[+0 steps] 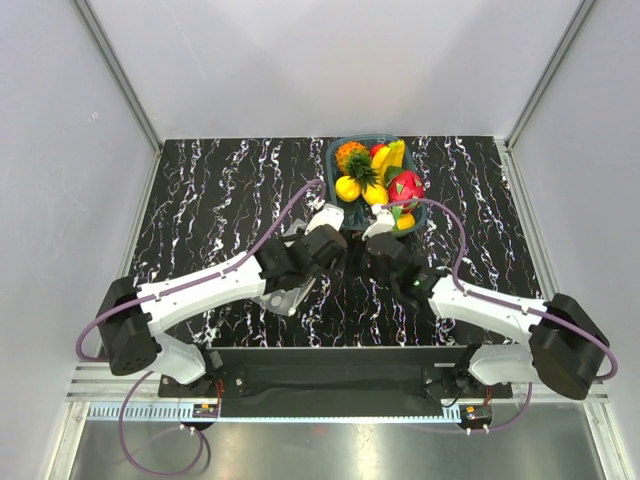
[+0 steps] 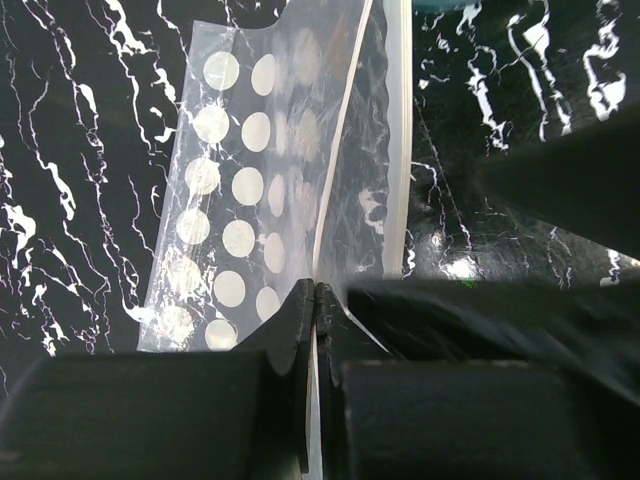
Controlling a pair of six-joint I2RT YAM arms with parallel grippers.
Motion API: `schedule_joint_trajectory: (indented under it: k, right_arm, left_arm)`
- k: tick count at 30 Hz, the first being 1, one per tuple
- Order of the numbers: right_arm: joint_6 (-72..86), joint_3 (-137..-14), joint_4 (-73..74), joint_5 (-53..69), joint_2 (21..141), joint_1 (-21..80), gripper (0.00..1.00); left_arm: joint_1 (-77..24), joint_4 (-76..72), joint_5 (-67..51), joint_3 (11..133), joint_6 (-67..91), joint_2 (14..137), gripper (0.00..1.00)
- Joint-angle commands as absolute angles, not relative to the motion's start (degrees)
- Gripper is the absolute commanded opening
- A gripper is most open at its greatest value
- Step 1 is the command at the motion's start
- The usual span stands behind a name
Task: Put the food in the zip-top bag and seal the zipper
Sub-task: Open the zipper of the food storage bag at the center of the board.
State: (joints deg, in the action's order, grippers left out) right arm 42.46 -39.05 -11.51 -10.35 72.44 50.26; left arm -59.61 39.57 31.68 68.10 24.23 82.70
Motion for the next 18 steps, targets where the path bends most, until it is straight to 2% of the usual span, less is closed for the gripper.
schedule_joint_trajectory:
  k: [1, 4, 8, 11, 12, 14, 18]
  right_arm:
    - [42.53, -44.03, -10.2, -14.85, 76.62, 50.63, 0.83]
    - [44.29, -45.0, -9.32, -15.38, 79.18, 50.63, 0.76]
    - [44.91, -44.3, -11.68, -14.24, 81.3, 50.71, 0.44]
    - [43.51, -46.05, -10.04, -13.54, 82.0, 50.63, 0.26]
    - [43.24, -46.92, -8.63, -13.71, 82.26, 50.71, 0.13]
    - [42.46, -48.86, -5.9, -13.71, 82.27, 50.71, 0.01]
    - [42.01, -48.96, -5.45, -12.75, 80.51, 50.89, 0.0]
  left_arm:
    - [-59.5, 37.71, 31.38, 68.64, 24.52, 78.75, 0.0]
    - [-59.5, 39.02, 33.82, 68.73, 25.22, 77.96, 0.0]
    - [-59.5, 41.75, 37.79, 68.73, 25.75, 77.35, 0.0]
    - [-59.5, 41.75, 37.79, 68.2, 25.75, 76.73, 0.0]
    - [-59.5, 41.84, 38.23, 68.12, 25.93, 76.38, 0.0]
    - [-59.5, 42.45, 39.46, 68.03, 26.1, 76.29, 0.0]
    - [-59.5, 41.84, 40.78, 67.5, 25.14, 76.29, 0.0]
